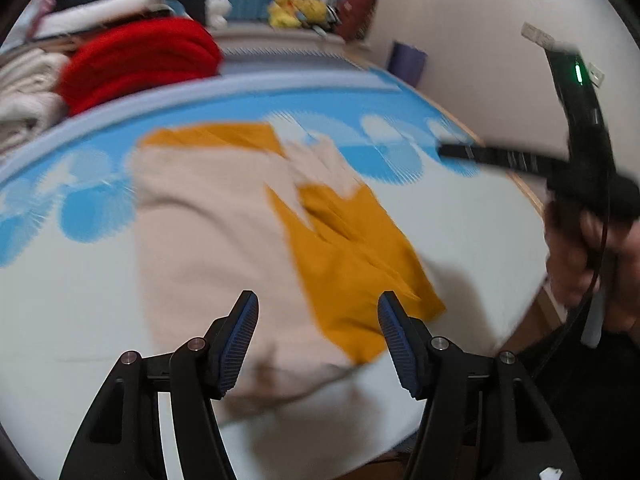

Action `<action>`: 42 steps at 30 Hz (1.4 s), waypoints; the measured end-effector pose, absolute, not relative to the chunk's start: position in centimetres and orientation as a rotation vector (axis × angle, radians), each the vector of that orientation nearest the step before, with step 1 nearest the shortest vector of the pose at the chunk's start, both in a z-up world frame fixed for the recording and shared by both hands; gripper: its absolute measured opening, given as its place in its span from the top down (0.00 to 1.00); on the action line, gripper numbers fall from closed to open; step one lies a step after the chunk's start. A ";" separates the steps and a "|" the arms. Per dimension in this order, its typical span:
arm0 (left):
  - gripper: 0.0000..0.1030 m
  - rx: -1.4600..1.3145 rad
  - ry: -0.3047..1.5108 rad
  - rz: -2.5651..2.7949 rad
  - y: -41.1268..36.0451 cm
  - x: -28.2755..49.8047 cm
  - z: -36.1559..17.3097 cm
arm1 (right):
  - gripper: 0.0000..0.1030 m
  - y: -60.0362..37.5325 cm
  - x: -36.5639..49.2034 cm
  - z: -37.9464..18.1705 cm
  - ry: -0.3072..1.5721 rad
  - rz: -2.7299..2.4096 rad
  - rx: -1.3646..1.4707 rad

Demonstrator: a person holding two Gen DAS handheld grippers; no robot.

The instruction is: Fold large clothes

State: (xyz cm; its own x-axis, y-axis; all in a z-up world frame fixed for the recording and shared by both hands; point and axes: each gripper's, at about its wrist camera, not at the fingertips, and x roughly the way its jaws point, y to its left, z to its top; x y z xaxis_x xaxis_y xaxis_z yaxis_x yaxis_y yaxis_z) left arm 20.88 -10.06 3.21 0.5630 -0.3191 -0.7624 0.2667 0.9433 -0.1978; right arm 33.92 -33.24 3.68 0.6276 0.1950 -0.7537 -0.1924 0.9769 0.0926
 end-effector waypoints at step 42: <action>0.60 -0.046 1.097 -0.359 -5.7 23.5 -3.0 | 0.92 -36.3 33.6 -6.1 1.220 0.376 0.066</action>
